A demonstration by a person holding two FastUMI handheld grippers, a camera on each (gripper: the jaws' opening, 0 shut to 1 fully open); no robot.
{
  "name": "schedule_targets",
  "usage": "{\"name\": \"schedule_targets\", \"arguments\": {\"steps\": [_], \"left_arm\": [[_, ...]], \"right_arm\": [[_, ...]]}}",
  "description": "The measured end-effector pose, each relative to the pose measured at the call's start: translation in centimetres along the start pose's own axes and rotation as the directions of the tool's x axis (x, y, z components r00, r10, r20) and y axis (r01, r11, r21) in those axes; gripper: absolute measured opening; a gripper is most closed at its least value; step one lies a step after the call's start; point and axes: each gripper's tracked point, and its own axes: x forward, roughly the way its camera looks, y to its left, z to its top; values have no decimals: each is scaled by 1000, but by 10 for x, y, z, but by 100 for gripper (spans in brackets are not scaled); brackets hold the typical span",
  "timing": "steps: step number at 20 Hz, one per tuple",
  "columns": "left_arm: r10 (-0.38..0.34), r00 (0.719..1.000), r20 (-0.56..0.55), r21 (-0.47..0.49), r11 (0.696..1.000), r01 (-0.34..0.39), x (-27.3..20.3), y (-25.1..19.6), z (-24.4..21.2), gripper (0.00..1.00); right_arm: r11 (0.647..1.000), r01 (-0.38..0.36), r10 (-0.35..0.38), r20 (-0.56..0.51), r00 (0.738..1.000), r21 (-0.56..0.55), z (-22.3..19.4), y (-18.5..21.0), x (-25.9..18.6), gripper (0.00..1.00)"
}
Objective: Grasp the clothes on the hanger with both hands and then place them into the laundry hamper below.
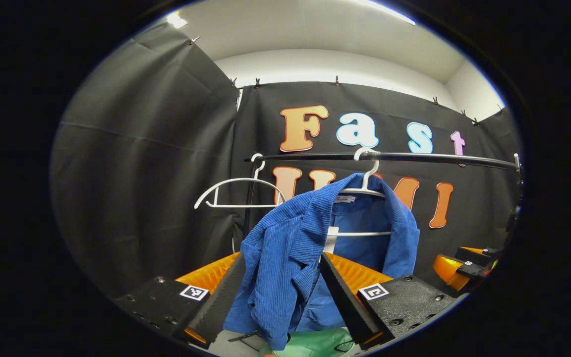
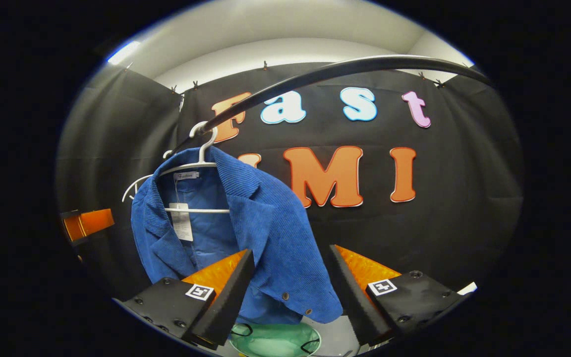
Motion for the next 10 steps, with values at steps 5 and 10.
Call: {"name": "schedule_targets", "arguments": {"steps": [5, 10], "left_arm": [[-4, 1000, -21, 18, 1000, 5, 18, -10, -12, 94], [-20, 998, -60, -20, 1000, 19, 34, -17, -29, 95]], "right_arm": [[999, -43, 43, 13, 999, 16, -4, 27, 33, 98], [998, -57, 57, 5, 998, -10, -14, 46, 65, 98]]}}
